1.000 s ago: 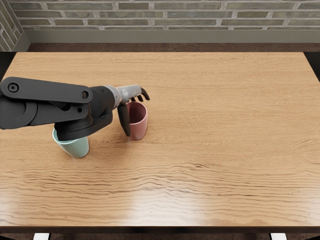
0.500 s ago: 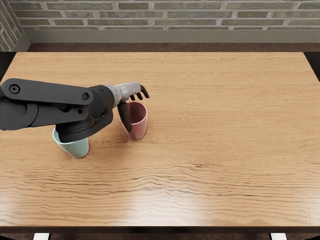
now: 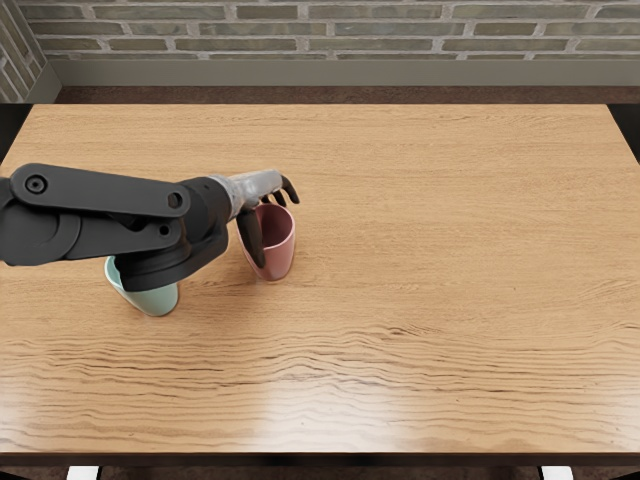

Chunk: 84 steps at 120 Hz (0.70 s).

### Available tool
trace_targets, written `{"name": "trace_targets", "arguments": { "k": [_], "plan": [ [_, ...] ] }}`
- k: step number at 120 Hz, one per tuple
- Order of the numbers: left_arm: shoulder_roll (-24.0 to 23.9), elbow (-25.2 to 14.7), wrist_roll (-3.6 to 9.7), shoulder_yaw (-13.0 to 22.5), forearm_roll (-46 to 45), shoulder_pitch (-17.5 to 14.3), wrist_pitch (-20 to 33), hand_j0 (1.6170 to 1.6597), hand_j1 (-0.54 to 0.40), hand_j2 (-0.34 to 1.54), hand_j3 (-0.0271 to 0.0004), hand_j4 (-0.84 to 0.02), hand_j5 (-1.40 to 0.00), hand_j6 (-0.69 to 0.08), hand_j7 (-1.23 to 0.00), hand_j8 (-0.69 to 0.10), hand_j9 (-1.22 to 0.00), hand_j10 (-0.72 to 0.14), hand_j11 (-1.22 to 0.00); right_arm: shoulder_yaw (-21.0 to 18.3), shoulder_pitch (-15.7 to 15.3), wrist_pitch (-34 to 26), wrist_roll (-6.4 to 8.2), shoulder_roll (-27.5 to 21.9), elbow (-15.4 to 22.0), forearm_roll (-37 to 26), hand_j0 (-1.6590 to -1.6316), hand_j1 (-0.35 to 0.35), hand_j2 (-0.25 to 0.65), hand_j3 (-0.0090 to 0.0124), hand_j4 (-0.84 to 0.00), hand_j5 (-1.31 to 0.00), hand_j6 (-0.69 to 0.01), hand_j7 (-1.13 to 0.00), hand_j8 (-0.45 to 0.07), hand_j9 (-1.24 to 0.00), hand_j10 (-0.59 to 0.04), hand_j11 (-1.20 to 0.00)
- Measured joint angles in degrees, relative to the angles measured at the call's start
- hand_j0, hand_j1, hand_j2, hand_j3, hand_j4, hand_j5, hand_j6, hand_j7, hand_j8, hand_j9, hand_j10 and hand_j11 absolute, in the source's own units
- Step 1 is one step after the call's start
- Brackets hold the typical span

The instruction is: Pick up cup and place in cup with left hand

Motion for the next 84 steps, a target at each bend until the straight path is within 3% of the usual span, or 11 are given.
{"name": "trace_targets", "arguments": {
  "k": [24, 43, 84],
  "plan": [
    [-0.4, 0.0, 0.0, 0.2, 0.0, 0.1, 1.0, 1.658, -0.036, 0.07, 0.0, -0.324, -0.42, -0.324, -0.42, -0.324, -0.42, -0.324, -0.42, 0.0, 0.0, 0.0, 0.0, 0.0, 0.0, 0.0, -1.6581, -0.349, 0.0, 0.0, 0.0, 0.0, 0.0, 0.0, 0.0, 0.0, 0.0, 0.0],
    [-0.4, 0.0, 0.01, 0.3, 0.0, 0.1, 1.5, 1.658, -0.126, 0.11, 0.0, -0.359, -0.47, -0.36, -0.47, -0.352, -0.47, -0.36, -0.47, 0.0, 0.0, 0.0, 0.01, 0.0, 0.0, 0.0, -1.6581, -0.349, 0.0, 0.0, 0.0, 0.0, 0.0, 0.0, 0.0, 0.0, 0.0, 0.0],
    [-0.4, 0.0, 0.01, 0.3, -0.1, 0.2, 1.7, 1.6572, -0.117, 0.09, 0.0, -0.407, -0.53, -0.355, -0.54, -0.322, -0.53, -0.407, -0.53, 0.0, 0.0, 0.0, 0.01, 0.0, 0.0, 0.0, -1.6581, -0.349, 0.0, 0.0, 0.0, 0.0, 0.0, 0.0, 0.0, 0.0, 0.0, 0.0]
  ]
}}
